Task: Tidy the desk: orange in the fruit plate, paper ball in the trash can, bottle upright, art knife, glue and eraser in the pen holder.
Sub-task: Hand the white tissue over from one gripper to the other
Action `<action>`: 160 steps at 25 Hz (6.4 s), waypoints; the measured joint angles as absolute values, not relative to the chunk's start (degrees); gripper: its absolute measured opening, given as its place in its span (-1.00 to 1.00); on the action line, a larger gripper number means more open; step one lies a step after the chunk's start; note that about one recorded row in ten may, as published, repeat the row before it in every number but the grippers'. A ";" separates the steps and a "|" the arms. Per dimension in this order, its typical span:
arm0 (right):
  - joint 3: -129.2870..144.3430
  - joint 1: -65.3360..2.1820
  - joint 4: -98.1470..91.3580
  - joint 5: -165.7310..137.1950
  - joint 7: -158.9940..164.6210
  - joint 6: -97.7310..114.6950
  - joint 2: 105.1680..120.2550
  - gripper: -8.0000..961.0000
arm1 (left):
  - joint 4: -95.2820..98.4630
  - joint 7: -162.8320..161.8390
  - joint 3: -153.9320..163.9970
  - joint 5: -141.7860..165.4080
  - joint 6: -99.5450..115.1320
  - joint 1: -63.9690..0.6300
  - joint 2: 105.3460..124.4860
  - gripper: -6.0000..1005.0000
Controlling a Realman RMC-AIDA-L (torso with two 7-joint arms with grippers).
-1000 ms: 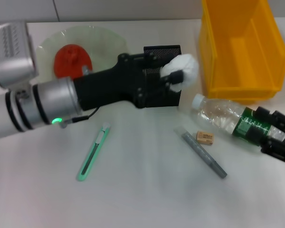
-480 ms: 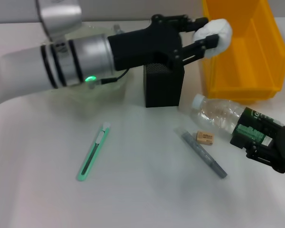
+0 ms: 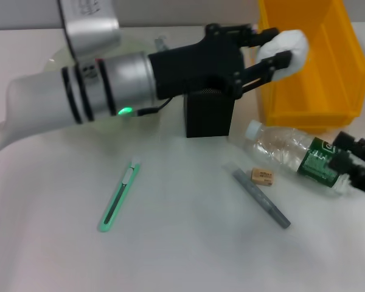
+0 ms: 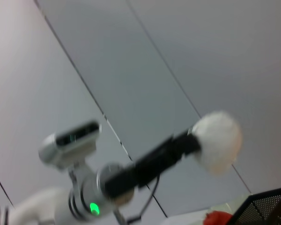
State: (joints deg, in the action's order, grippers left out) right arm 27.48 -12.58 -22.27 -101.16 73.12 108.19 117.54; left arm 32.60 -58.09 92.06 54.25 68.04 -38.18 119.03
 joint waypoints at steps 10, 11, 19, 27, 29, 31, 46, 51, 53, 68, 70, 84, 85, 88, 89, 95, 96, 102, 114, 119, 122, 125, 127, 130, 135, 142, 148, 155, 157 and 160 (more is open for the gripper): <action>27.56 -19.03 -22.82 -101.57 100.68 114.52 113.08 0.70 | 32.77 -57.19 86.73 54.43 79.41 -28.61 118.46 -0.22; 27.56 -19.85 -22.74 -101.58 104.15 114.83 112.61 0.70 | 32.78 -56.86 86.60 54.48 80.55 -28.23 118.38 -0.22; 27.14 -25.19 -22.13 -101.37 128.57 119.33 110.27 0.70 | 32.26 -48.28 87.35 55.23 86.39 -25.42 118.30 -0.22; 27.89 -28.72 -21.04 -101.63 144.04 118.28 110.34 0.70 | 32.38 -48.17 87.45 58.36 86.63 -26.18 118.53 -0.22; 28.74 -28.95 -21.03 -101.69 144.40 116.34 110.44 0.70 | 32.22 -48.29 87.48 58.52 86.52 -26.56 118.55 -0.22; 30.39 -28.75 -21.08 -101.76 143.34 113.09 110.61 0.70 | 32.17 -48.50 87.51 58.55 86.46 -26.70 118.57 -0.22; 33.86 -30.98 -20.81 -104.12 139.48 106.12 113.68 0.70 | 32.24 -49.92 87.92 59.91 86.50 -28.01 118.76 -0.22; 34.92 -31.69 -20.82 -104.12 139.48 106.39 114.06 0.70 | 32.03 -49.93 87.89 59.94 86.36 -28.01 118.83 -0.22; 35.05 -31.72 -20.82 -104.12 139.48 106.39 114.13 0.70 | 32.00 -49.93 87.89 59.94 86.33 -28.01 118.83 -0.22; 35.16 -31.99 -20.85 -104.11 138.42 106.85 114.52 0.70 | 31.99 -49.92 87.89 59.92 85.65 -28.01 118.83 -0.23; 35.16 -31.99 -20.84 -104.12 138.31 106.89 114.52 0.70 | 31.99 -49.92 87.89 59.92 85.58 -28.02 118.83 -0.23; 35.16 -31.14 -20.83 -104.09 138.16 107.07 114.49 0.70 | 31.99 -49.92 87.89 59.92 84.98 -27.88 118.82 -0.24; 35.16 -31.09 -20.83 -104.08 138.16 107.09 114.48 0.70 | 31.99 -49.92 87.89 59.92 84.98 -27.83 118.83 -0.24; 35.16 -31.04 -20.83 -104.06 138.16 107.14 114.45 0.70 | 31.99 -49.92 87.89 59.91 84.98 -27.77 118.82 -0.24; 35.16 -31.04 -20.83 -104.06 138.16 107.14 114.45 0.70 | 31.99 -49.92 87.89 59.90 84.98 -27.74 118.82 -0.24; 35.15 -30.99 -20.83 -103.99 138.05 107.35 114.26 0.65 | 31.99 -49.92 87.89 59.90 84.99 -27.67 118.77 -0.25; 35.12 -30.94 -20.83 -103.94 138.03 107.38 114.22 0.62 | 31.99 -49.92 87.86 59.91 84.99 -27.60 118.74 -0.25; 34.80 -30.59 -20.83 -103.68 137.99 107.62 114.11 0.44 | 32.00 -49.86 87.56 59.90 85.06 -27.51 118.74 -0.25; 35.06 -30.66 -20.83 -103.67 137.99 107.26 114.06 0.24 | 32.00 -49.87 87.82 59.93 84.98 -27.71 118.74 -0.26; 35.13 -30.77 -20.83 -103.87 137.98 107.20 114.08 0.23 | 32.00 -49.89 87.86 59.94 84.91 -27.82 118.74 -0.26; 35.16 -30.77 -20.83 -103.90 137.98 107.17 114.08 0.23 | 31.99 -49.91 87.89 59.93 84.91 -27.85 118.74 -0.26; 35.07 -30.74 -20.83 -103.94 137.98 107.14 114.08 0.19 | 31.99 -49.91 87.89 59.93 84.91 -27.88 118.74 -0.26; 34.86 -30.67 -20.83 -103.96 137.98 107.11 114.08 0.16 | 31.99 -49.92 87.89 59.93 84.89 -27.94 118.74 -0.26; 34.74 -30.61 -20.83 -103.96 137.98 106.97 114.09 0.09 | 31.99 -49.92 87.89 59.94 84.88 -27.94 118.74 -0.26; 35.08 -30.61 -20.83 -103.97 137.55 106.56 114.09 -0.02 | 31.98 -49.93 87.90 60.00 84.87 -27.83 118.74 -0.26; 35.09 -30.86 -20.84 -103.98 137.22 106.50 114.24 -0.08 | 31.99 -49.92 87.88 59.93 84.89 -27.70 118.73 -0.27; 34.91 -30.65 -20.83 -103.98 137.19 106.51 114.35 -0.11 | 31.99 -49.92 87.89 59.96 84.97 -27.73 118.74 -0.27; 35.03 -30.63 -20.83 -103.98 137.19 106.52 114.35 -0.12 | 32.00 -49.92 88.29 59.97 84.96 -27.98 118.71 -0.22; 34.99 -30.60 -20.82 -103.98 137.19 106.51 114.34 -0.12 | 32.00 -49.92 88.50 59.97 84.95 -27.99 118.72 -0.14; 34.93 -30.56 -20.82 -103.98 137.16 106.45 114.30 -0.12 | 31.99 -49.92 88.68 60.00 84.96 -28.02 118.74 -0.02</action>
State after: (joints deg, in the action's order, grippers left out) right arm 34.93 -30.56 -20.82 -103.98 137.16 106.45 114.30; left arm 31.99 -49.92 88.68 60.00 84.96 -28.02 118.74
